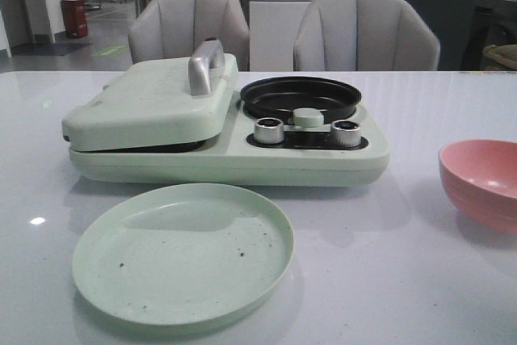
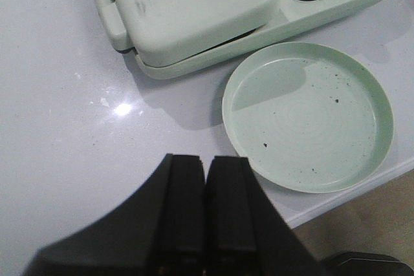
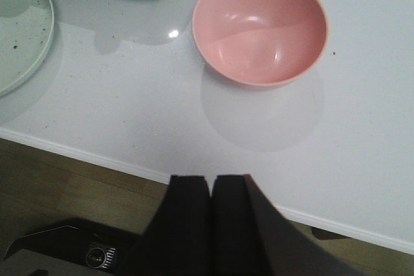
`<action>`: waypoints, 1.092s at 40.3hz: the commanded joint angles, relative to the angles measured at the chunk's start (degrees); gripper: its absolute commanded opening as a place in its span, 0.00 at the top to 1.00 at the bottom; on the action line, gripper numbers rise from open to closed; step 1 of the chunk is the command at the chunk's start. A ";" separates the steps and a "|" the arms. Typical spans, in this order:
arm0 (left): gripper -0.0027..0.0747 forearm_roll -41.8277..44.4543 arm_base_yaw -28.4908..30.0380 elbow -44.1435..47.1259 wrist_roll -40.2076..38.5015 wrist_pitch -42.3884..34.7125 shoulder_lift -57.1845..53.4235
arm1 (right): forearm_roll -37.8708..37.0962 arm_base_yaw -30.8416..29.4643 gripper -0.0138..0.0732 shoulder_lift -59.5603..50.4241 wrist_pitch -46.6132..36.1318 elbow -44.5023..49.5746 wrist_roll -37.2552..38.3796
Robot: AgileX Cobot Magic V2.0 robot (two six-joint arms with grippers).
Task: Make breakfast with bread and shrimp
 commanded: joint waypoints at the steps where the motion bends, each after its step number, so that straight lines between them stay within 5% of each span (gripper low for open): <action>1: 0.84 0.18 -0.26 -1.55 -0.68 -3.79 -0.04 | 0.05 0.08 0.80 0.12 -3.78 -1.46 0.01; 22: 0.84 2.15 3.83 -0.20 -0.68 -4.50 -7.28 | 0.11 0.08 0.80 0.12 -3.66 -1.46 0.01; 44: 0.84 -4.46 23.82 30.98 -0.68 -26.39 -39.39 | 0.11 0.08 0.80 0.12 -3.66 -1.46 0.01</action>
